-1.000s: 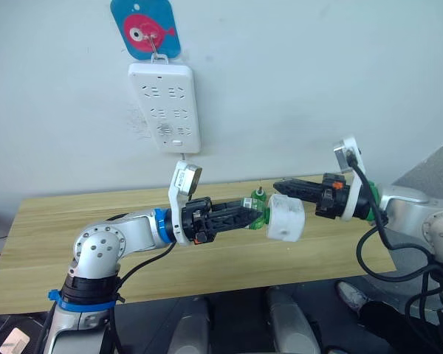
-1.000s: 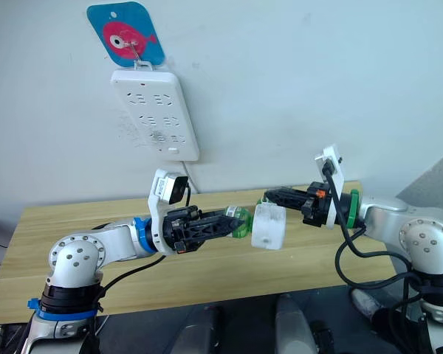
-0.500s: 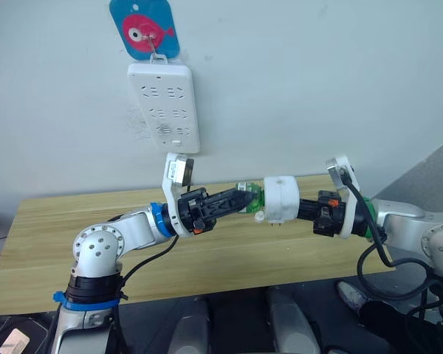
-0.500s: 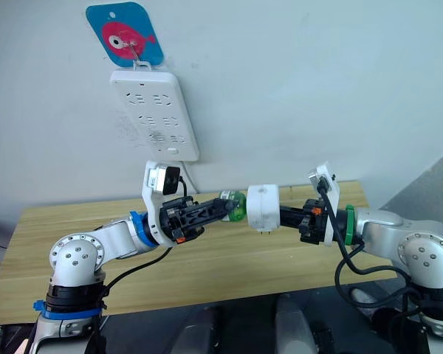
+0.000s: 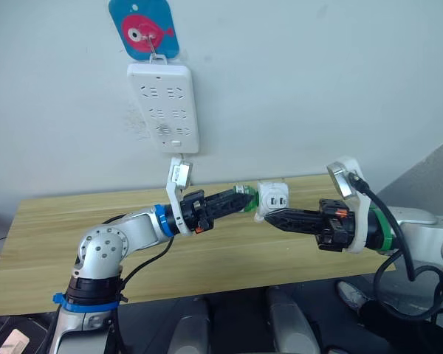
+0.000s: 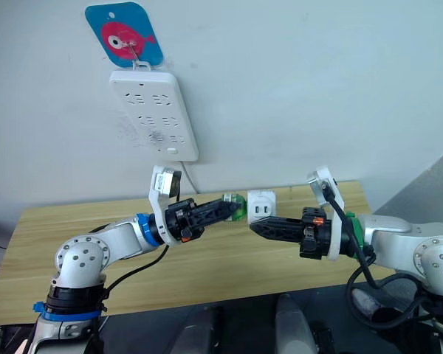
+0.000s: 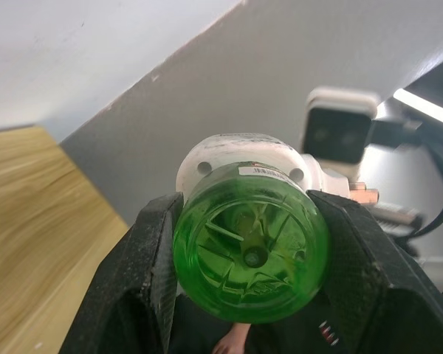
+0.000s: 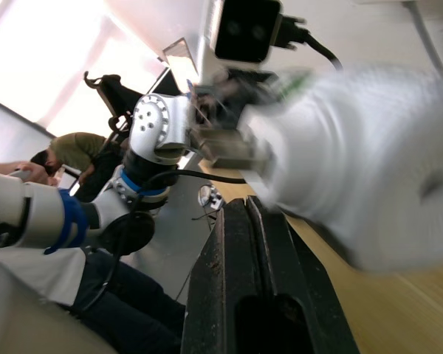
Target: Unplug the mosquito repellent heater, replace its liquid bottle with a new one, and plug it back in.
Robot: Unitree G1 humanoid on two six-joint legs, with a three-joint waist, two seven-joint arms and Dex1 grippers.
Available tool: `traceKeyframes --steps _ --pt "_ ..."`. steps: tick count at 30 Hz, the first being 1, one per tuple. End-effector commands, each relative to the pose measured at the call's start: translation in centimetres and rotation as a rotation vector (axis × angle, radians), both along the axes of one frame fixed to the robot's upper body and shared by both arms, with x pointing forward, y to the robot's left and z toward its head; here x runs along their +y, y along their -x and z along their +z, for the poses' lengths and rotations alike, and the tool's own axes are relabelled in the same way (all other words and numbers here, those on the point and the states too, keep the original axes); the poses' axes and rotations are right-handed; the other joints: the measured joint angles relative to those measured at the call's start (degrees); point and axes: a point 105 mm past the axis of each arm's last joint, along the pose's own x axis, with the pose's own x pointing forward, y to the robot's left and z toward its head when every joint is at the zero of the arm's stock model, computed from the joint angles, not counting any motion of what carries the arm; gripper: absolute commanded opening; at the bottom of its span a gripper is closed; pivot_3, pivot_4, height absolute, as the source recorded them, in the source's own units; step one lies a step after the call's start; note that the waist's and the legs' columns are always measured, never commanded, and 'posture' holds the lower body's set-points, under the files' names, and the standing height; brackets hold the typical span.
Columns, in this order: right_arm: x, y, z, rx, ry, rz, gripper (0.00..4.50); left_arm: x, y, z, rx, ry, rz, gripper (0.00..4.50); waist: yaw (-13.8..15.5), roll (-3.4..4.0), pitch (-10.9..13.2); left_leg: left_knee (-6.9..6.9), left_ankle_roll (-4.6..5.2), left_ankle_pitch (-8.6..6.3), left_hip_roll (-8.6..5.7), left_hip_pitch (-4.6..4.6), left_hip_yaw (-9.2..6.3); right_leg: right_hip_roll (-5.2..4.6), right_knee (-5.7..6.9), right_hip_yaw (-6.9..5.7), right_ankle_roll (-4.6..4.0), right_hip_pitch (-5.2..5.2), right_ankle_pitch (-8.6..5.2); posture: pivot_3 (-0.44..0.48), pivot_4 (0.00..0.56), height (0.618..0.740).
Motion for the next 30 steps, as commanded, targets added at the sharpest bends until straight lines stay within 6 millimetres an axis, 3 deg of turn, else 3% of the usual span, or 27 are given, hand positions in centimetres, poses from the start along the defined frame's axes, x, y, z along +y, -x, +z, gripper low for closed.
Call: traceKeyframes --steps 1,9,30 --pt "-0.3 -0.7 1.6 -0.031 -0.042 -0.021 0.00 -0.9 1.9 0.7 -0.059 0.008 -0.107 2.31 -0.01 0.00 0.00 0.00 0.00 0.00 0.00 0.00 -0.01 0.00 0.00 -0.01 0.00 0.00 0.00 -0.155 0.262 0.740" --pt "-0.6 -2.8 1.7 -0.047 -0.031 -0.072 0.00 -0.9 2.9 1.0 -0.049 0.020 -0.166 2.31 -0.01 0.00 0.00 0.00 0.00 0.00 0.01 -0.01 -0.01 0.00 0.00 -0.01 0.00 -0.01 0.00 -0.146 0.262 0.740" --pt "-0.5 -2.9 0.7 -0.036 -0.016 -0.067 0.00 -1.0 3.5 1.6 -0.035 0.045 -0.215 2.31 0.00 0.00 0.00 0.00 0.00 0.00 0.01 0.00 -0.01 0.00 0.01 -0.01 0.00 -0.01 0.00 -0.145 0.258 0.740"
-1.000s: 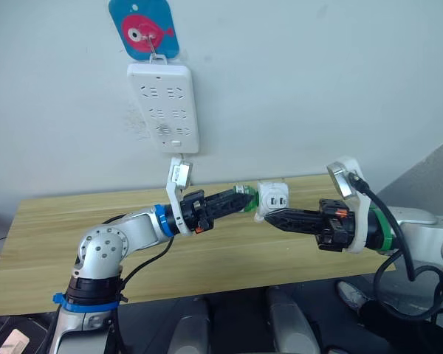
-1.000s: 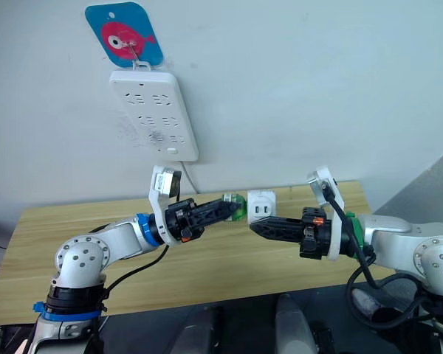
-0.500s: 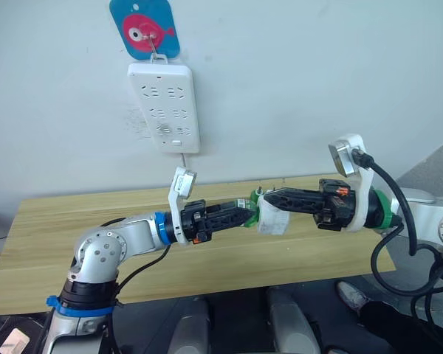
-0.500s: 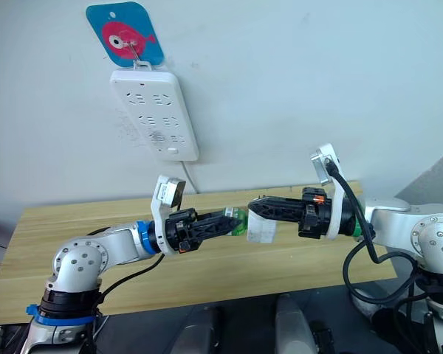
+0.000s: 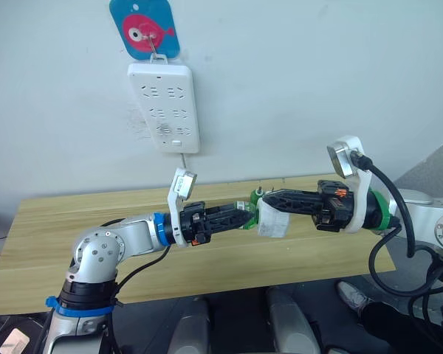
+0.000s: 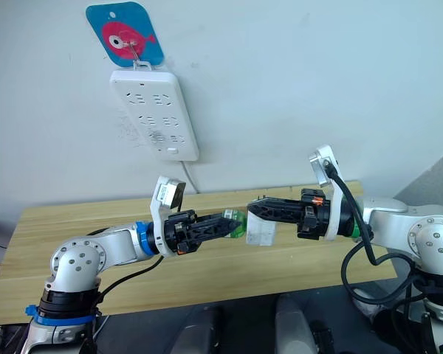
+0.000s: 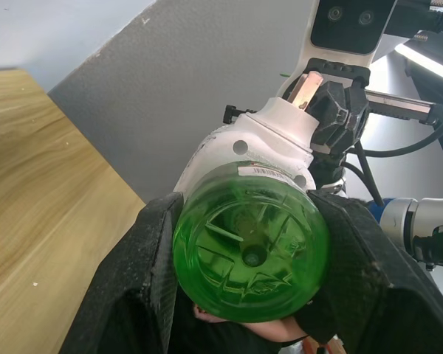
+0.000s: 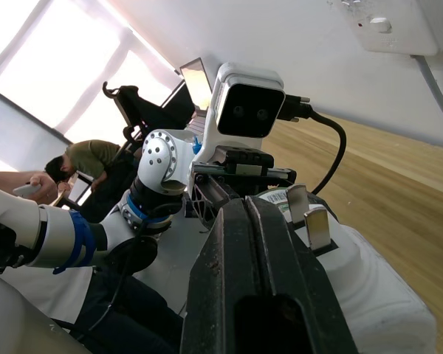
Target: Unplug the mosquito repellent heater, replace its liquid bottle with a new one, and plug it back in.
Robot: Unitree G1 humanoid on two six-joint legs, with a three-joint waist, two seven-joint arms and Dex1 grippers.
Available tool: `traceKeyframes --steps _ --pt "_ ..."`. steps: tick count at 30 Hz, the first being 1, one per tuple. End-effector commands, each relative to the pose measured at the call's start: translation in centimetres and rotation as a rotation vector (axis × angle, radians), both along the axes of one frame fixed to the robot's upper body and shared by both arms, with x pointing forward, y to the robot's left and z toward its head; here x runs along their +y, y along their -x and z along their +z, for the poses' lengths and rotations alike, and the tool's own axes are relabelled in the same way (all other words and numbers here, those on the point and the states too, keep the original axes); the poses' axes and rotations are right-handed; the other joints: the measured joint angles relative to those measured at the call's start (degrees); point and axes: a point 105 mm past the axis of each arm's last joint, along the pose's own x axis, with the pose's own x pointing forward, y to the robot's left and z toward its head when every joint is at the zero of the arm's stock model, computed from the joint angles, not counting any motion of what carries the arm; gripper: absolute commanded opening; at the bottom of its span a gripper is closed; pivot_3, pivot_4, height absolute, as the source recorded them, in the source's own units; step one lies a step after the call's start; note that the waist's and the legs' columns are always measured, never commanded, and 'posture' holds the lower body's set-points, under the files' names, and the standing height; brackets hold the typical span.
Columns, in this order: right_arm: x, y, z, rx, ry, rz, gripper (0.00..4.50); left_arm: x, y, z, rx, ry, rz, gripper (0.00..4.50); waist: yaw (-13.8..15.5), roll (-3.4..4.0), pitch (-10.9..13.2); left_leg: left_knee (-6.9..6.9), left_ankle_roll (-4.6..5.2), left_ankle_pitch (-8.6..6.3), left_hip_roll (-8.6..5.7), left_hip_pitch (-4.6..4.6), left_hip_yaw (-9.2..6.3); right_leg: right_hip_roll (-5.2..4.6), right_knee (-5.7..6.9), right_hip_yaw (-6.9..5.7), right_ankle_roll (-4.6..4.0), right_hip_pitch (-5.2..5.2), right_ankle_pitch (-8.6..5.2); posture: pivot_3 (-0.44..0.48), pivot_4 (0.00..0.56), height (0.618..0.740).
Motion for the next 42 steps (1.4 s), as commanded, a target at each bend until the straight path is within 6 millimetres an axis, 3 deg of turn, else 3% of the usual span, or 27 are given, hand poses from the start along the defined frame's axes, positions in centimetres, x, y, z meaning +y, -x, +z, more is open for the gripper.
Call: traceKeyframes --steps 1,5,8,10,13,19,22,29,42 --pt "-0.6 -0.8 -0.3 -0.011 0.021 -0.060 0.00 -1.1 2.3 2.3 -0.065 0.096 -0.141 2.31 0.00 0.00 0.00 0.00 0.00 0.00 0.00 0.00 0.00 0.00 0.00 0.00 0.00 0.00 0.00 -0.145 0.258 0.740" --pt "-0.6 -0.6 -0.3 -0.007 0.014 -0.050 0.00 -1.1 2.2 2.3 -0.064 0.092 -0.138 2.31 0.00 0.00 0.00 0.00 0.00 0.00 0.00 0.00 0.00 0.00 0.00 0.00 0.00 0.00 0.00 -0.142 0.256 0.740" --pt "-0.7 -0.2 2.2 -0.034 -0.099 -0.040 0.00 -0.3 0.3 1.3 0.001 0.084 -0.019 2.31 0.01 0.00 0.00 0.00 0.00 0.00 0.00 0.00 0.00 0.00 0.00 0.00 0.00 0.00 0.00 -0.149 0.252 0.740" --pt "-1.0 -0.5 3.1 -0.049 -0.143 -0.086 0.37 0.2 -0.5 1.0 0.045 0.104 0.032 2.31 0.01 0.00 0.00 0.01 0.00 0.00 0.00 -0.01 0.00 0.00 0.00 0.01 0.00 0.00 0.00 -0.155 0.251 0.740" --pt "-2.8 -1.7 3.2 -0.069 -0.177 -0.242 1.23 0.7 -1.5 0.9 0.126 0.179 0.111 2.31 0.12 -0.01 -0.01 0.01 0.00 0.00 0.00 0.00 -0.02 0.00 0.00 -0.01 0.00 0.01 0.00 -0.171 0.250 0.740" --pt "-6.4 -3.2 2.2 -0.097 -0.227 -0.526 3.40 0.6 -1.5 0.7 0.272 0.268 0.147 2.31 -0.01 -0.01 -0.01 0.04 0.00 0.00 0.00 -0.01 0.02 -0.02 0.04 0.07 0.01 -0.01 0.01 -0.196 0.255 0.740" --pt "-7.3 -3.5 -0.2 -0.048 -0.297 -0.678 4.47 0.1 -2.2 1.2 0.372 0.366 0.182 2.31 0.00 -0.03 -0.13 0.05 0.00 0.00 0.03 0.04 -0.01 0.01 0.08 0.04 0.01 0.02 0.01 -0.210 0.258 0.740" --pt "-5.1 -3.5 -1.7 0.015 -0.457 -0.747 4.50 -1.3 -3.3 2.2 0.478 0.468 0.221 2.31 -0.28 0.05 -0.17 0.08 -0.01 0.00 0.01 0.06 0.14 -0.01 0.08 0.21 0.04 -0.01 0.04 -0.220 0.254 0.740" --pt "-1.1 -4.4 0.3 0.008 -0.649 -0.673 4.50 -3.3 -4.6 4.0 0.600 0.614 0.269 2.31 -0.42 0.05 -0.18 0.07 0.00 0.00 -0.02 0.05 0.12 0.01 0.03 0.16 0.03 0.02 0.04 -0.228 0.247 0.740"
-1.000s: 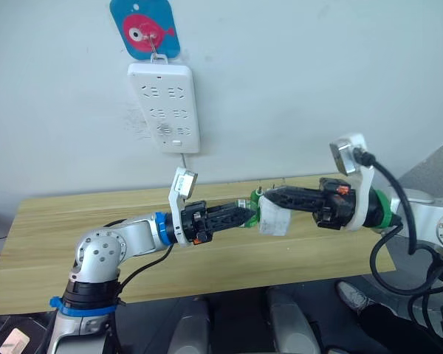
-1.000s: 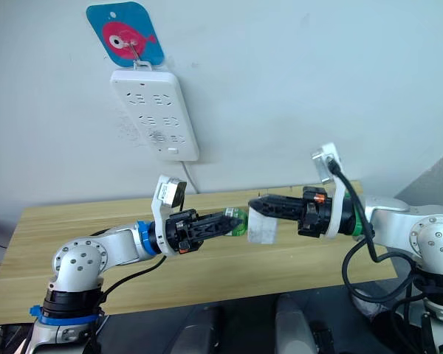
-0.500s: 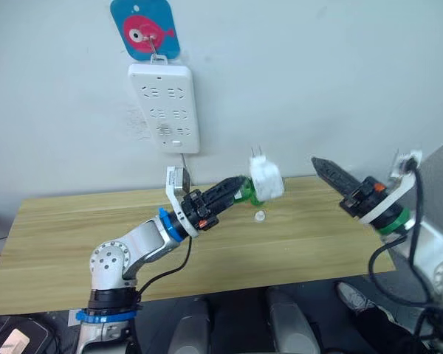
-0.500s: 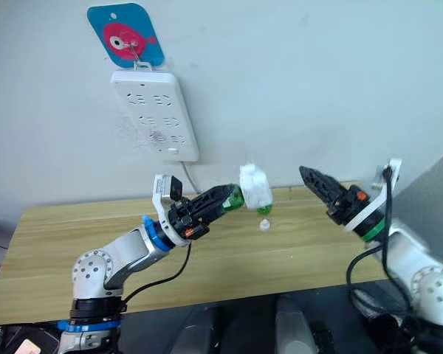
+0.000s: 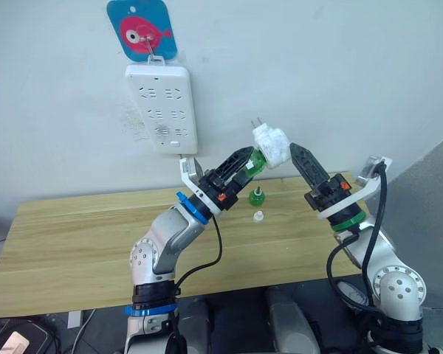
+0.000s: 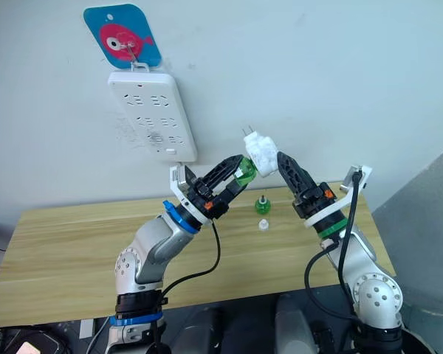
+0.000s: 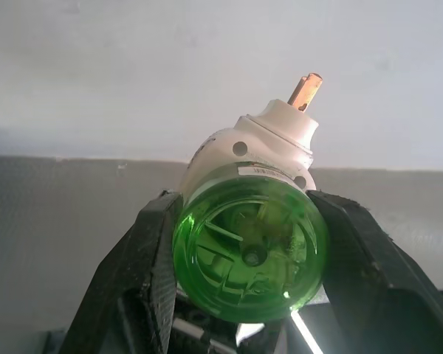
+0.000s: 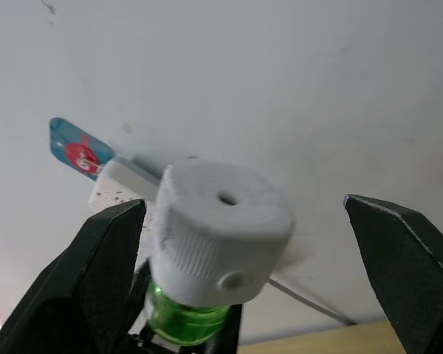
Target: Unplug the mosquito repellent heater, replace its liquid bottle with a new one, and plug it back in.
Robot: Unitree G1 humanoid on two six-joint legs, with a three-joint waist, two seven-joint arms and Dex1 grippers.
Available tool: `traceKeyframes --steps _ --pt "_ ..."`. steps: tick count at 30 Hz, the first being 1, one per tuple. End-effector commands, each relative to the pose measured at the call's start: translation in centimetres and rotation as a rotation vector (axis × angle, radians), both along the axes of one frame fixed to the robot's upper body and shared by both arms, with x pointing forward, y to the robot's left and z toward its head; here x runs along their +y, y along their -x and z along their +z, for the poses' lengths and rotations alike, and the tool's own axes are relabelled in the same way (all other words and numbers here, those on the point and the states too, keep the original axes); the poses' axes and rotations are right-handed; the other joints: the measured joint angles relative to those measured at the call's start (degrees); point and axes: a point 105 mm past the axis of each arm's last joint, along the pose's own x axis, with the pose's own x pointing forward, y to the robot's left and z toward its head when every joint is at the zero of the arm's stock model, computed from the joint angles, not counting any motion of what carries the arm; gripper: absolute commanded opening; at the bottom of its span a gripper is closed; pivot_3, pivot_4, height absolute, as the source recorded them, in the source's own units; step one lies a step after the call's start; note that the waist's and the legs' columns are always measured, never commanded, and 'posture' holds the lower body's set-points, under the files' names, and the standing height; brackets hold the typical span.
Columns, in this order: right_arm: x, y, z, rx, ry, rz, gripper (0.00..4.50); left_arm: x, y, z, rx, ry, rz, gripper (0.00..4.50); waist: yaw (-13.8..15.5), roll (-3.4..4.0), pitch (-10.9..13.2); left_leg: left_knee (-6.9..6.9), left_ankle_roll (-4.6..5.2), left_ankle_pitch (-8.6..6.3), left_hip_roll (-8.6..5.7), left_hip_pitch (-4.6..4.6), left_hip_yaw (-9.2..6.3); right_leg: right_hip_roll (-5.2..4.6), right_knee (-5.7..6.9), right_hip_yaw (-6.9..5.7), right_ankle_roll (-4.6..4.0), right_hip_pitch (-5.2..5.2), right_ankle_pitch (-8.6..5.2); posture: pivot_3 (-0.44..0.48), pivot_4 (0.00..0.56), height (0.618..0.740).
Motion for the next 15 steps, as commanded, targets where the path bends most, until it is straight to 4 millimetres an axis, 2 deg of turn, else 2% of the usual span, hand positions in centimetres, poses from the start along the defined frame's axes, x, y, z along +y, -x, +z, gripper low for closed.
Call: traceKeyframes --steps 1,5,9,15 --pt "1.1 0.3 1.2 -0.059 -0.030 0.041 4.50 -0.5 0.7 1.5 -0.025 0.060 -0.010 2.31 -0.02 0.00 0.00 0.00 0.00 0.00 0.00 0.00 0.00 0.00 0.00 0.00 0.00 -0.01 0.00 -0.228 0.247 0.740" --pt "1.8 -0.4 1.1 -0.060 -0.033 0.060 4.50 -0.9 0.7 2.1 -0.014 0.093 -0.007 2.31 0.02 0.00 0.00 0.01 0.00 0.00 0.00 -0.01 0.00 0.00 0.00 0.00 0.00 -0.01 0.00 -0.231 0.249 0.740" --pt "1.1 -1.4 0.8 -0.042 -0.042 0.015 4.50 -0.8 0.7 2.4 -0.016 0.103 -0.001 2.31 0.03 0.00 0.00 0.02 0.00 0.00 -0.01 -0.01 0.00 0.00 -0.02 -0.01 0.00 0.01 0.01 -0.229 0.249 0.740" --pt "1.1 -0.8 1.5 -0.070 -0.077 0.041 4.50 -0.8 0.9 2.4 -0.003 0.121 0.003 2.31 -0.05 0.00 0.00 0.00 0.00 0.00 -0.01 -0.01 0.00 0.00 -0.02 -0.01 0.00 -0.01 0.01 -0.233 0.252 0.740"
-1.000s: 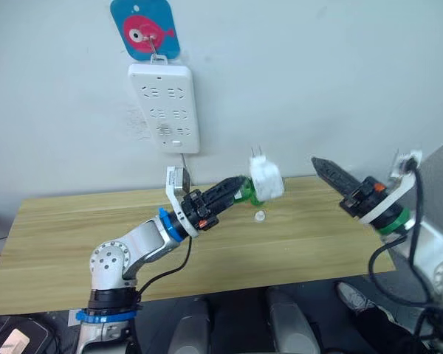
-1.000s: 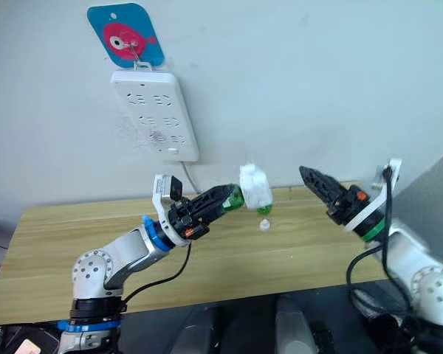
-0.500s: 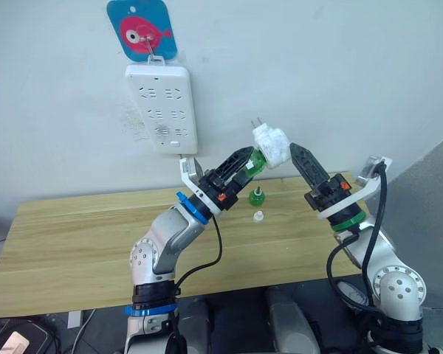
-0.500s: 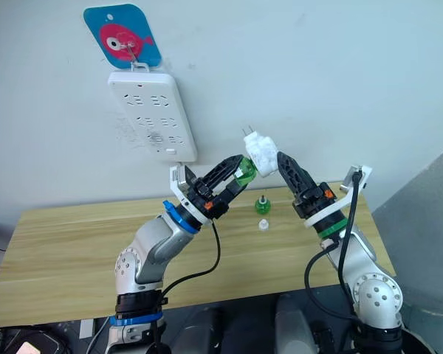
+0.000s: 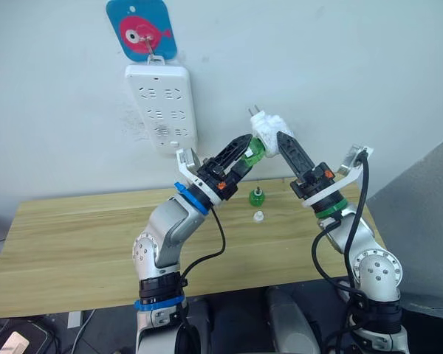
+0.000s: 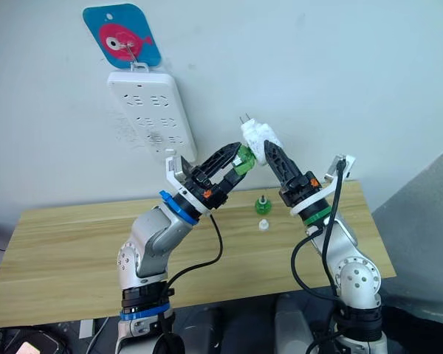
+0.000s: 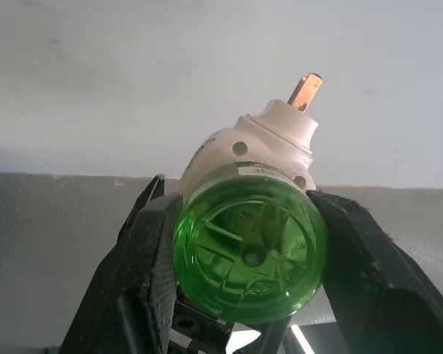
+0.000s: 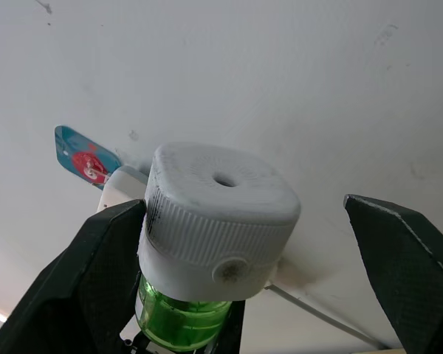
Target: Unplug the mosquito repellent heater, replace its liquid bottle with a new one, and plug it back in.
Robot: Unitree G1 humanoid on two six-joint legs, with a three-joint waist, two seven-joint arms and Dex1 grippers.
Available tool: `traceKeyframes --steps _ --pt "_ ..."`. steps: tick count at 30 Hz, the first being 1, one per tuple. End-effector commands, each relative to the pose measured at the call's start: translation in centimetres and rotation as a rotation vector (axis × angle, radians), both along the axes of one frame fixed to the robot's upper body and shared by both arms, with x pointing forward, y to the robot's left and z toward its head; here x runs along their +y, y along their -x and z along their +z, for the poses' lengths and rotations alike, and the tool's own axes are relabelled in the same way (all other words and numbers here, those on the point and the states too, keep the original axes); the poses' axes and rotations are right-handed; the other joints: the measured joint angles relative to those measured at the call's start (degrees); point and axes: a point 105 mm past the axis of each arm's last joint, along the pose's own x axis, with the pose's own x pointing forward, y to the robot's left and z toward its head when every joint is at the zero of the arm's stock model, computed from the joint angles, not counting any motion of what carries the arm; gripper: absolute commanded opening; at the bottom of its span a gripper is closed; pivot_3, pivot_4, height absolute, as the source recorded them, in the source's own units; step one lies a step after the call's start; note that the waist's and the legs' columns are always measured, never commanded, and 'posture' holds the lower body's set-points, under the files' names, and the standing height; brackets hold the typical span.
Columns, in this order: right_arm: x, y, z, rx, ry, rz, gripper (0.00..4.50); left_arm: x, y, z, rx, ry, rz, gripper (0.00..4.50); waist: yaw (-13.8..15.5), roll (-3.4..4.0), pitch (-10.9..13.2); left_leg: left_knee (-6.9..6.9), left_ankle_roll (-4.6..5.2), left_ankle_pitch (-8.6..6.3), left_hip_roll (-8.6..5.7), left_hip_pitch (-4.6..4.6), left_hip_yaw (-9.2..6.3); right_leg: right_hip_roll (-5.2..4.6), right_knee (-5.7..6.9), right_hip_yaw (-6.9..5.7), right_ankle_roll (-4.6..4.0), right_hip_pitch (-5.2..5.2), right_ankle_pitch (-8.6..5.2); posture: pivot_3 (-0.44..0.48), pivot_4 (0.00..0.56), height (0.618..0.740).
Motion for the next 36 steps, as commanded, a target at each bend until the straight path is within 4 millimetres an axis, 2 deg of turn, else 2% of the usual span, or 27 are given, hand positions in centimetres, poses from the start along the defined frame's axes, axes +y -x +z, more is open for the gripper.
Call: traceKeyframes --steps 1,6,15,21,27,36 --pt "-0.1 0.8 1.9 -0.082 -0.057 0.026 4.50 -1.3 1.5 1.0 -0.015 0.117 -0.042 2.31 -0.04 0.00 0.00 0.00 0.00 0.00 0.00 0.00 0.00 0.00 0.00 0.00 0.00 0.00 0.00 -0.236 0.252 0.740" --pt "0.8 1.0 2.8 -0.111 -0.074 0.092 4.50 -1.8 1.5 0.6 0.014 0.111 -0.057 2.31 -0.09 0.00 0.00 0.01 0.00 0.00 0.00 0.00 0.00 0.00 0.00 0.00 0.00 0.01 0.00 -0.239 0.255 0.740" --pt "2.5 0.7 2.8 -0.100 -0.053 0.169 4.50 -2.6 1.6 1.7 0.016 0.161 -0.069 2.31 -0.13 0.00 0.00 0.00 0.00 0.00 0.00 0.00 -0.01 0.00 -0.01 -0.01 0.00 0.01 0.00 -0.237 0.253 0.740" --pt "1.6 -0.3 1.4 -0.037 -0.048 0.100 4.50 -2.4 1.7 2.6 -0.018 0.188 -0.062 2.31 -0.14 0.00 0.00 0.00 0.00 0.00 0.00 0.00 0.00 0.00 -0.01 0.00 0.00 0.01 0.00 -0.234 0.249 0.740" --pt "0.2 -0.1 1.4 -0.027 -0.068 0.063 4.50 -1.6 1.5 2.7 -0.014 0.190 -0.026 2.31 -0.13 0.00 0.00 0.00 0.00 0.00 0.00 -0.01 0.00 0.00 -0.03 0.00 0.00 0.01 0.00 -0.232 0.246 0.740" --pt "1.7 0.6 3.1 -0.075 -0.112 0.141 4.50 -3.2 2.3 2.1 0.026 0.195 -0.075 2.31 -0.31 0.00 0.00 0.00 0.00 0.00 0.00 -0.01 0.00 0.01 -0.03 0.01 0.00 0.01 0.00 -0.243 0.247 0.740"
